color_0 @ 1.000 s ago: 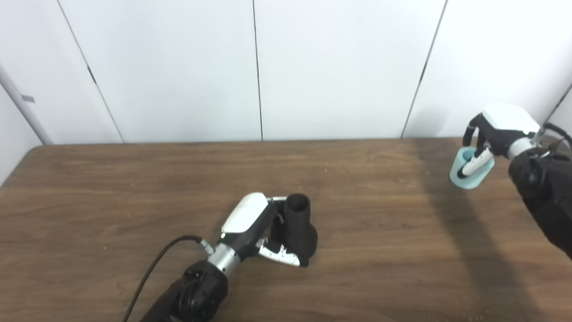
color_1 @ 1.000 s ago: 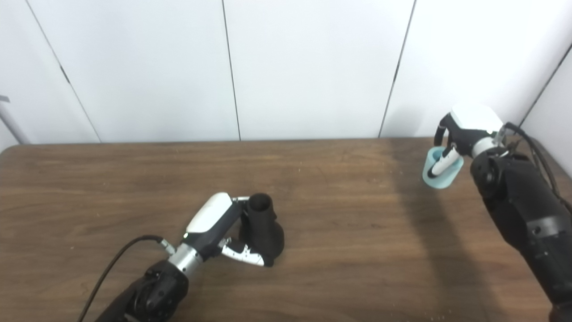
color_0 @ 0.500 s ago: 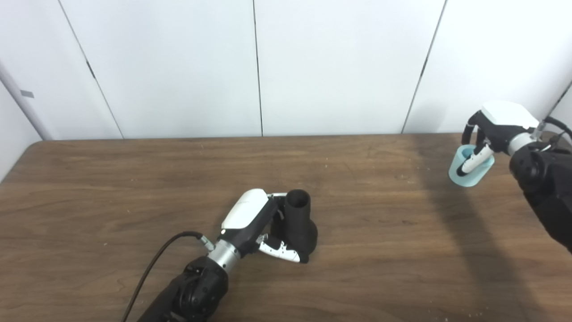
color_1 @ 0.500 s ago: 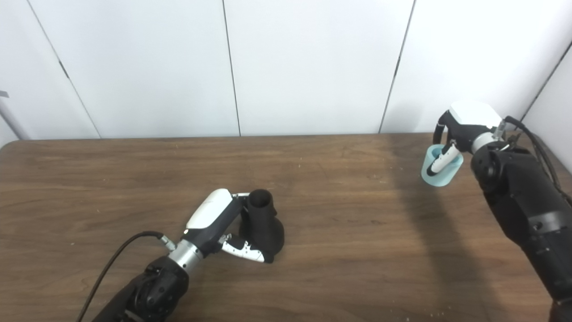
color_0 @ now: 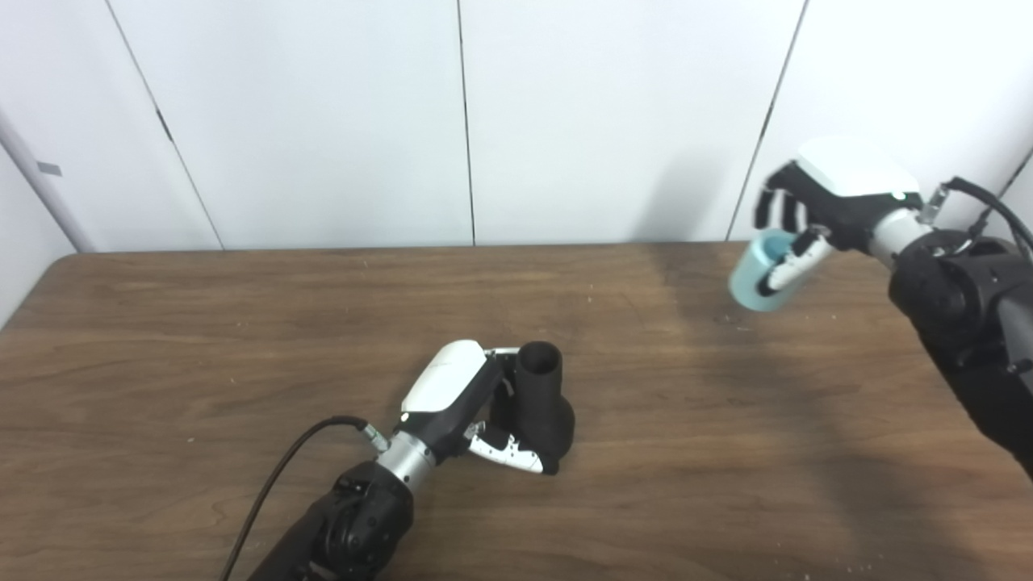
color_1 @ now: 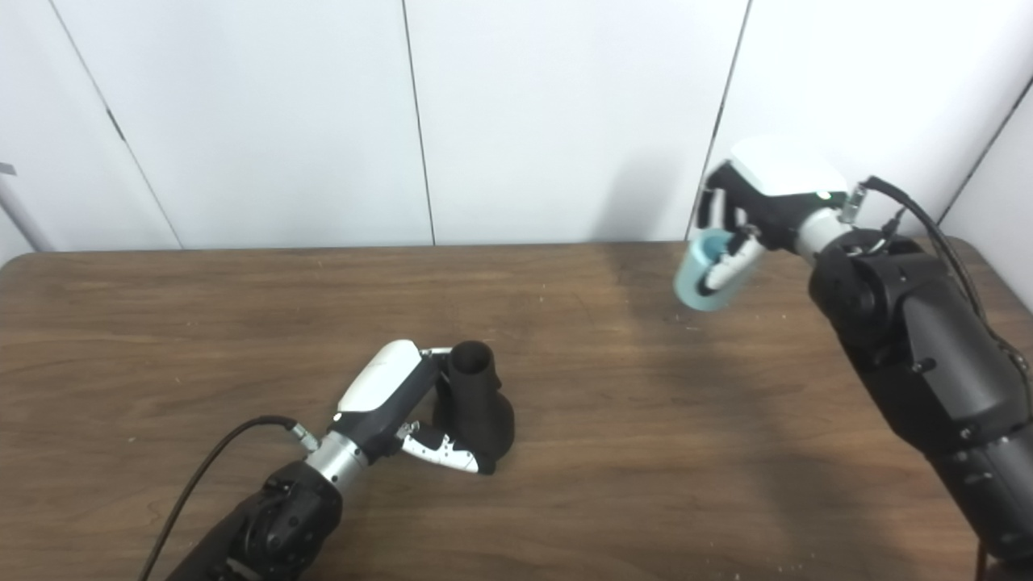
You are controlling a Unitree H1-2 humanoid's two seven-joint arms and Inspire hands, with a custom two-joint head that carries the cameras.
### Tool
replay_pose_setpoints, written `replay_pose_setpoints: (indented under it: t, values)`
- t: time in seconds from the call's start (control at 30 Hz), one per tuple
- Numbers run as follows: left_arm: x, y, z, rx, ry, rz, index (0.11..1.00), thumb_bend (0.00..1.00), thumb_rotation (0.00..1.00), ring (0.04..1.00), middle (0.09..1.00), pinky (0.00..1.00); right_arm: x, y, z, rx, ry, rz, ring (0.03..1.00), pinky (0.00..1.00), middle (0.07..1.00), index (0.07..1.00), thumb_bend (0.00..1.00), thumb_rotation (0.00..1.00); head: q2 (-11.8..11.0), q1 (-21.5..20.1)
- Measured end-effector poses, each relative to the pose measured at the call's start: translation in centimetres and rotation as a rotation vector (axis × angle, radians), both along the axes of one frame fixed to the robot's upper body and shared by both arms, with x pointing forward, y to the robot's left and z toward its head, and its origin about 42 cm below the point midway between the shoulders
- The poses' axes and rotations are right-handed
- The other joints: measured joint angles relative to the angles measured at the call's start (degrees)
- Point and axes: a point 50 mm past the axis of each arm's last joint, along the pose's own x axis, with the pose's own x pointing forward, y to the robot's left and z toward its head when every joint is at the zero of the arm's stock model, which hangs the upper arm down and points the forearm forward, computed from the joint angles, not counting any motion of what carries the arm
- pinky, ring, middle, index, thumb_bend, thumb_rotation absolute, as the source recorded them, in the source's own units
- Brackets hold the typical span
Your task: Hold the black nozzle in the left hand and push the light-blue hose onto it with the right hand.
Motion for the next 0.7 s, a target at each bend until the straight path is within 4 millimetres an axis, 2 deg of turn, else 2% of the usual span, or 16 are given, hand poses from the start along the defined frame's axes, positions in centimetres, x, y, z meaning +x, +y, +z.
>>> replay_pose_setpoints:
  t: [0.17,0.3,0.4,0.47,0.6,0.7]
  values:
    - [0.1,-0.2,0.1,0.007,0.0,0.003,0.486,0.52,0.09,0.462,0.478,0.47,-1.6,2.9,1.1,0.021,0.012,0.121,0.193,0.12,0.296,0.483,0.52,0.13,0.0,1.05]
    - [0.2,-0.3,0.2,0.011,0.0,0.005,0.486,0.52,0.09,0.464,0.478,0.47,-2.6,6.4,2.3,0.02,0.016,0.229,0.168,0.09,0.283,0.482,0.52,0.12,-0.09,1.32]
    - [0.2,-0.5,0.2,0.01,0.003,0.006,0.486,0.52,0.09,0.463,0.476,0.48,-2.9,9.2,2.9,0.014,0.021,0.309,0.172,0.09,0.294,0.483,0.52,0.12,0.0,1.49]
    - [0.2,-0.7,0.2,0.009,0.004,0.007,0.486,0.52,0.09,0.457,0.473,0.47,-3.0,11.0,2.9,0.0,0.033,0.35,0.214,0.12,0.33,0.484,0.52,0.12,0.26,1.58]
    - [0.1,-0.8,0.2,0.014,0.001,0.01,0.486,0.52,0.09,0.444,0.469,0.45,-3.1,12.9,2.7,-0.041,0.083,0.406,0.219,0.13,0.33,0.483,0.52,0.12,0.35,1.67]
    - [0.1,-0.9,0.2,0.015,0.001,0.012,0.486,0.52,0.09,0.441,0.468,0.45,-3.1,13.4,3.1,-0.044,0.096,0.435,0.19,0.1,0.302,0.483,0.52,0.12,0.35,1.67]
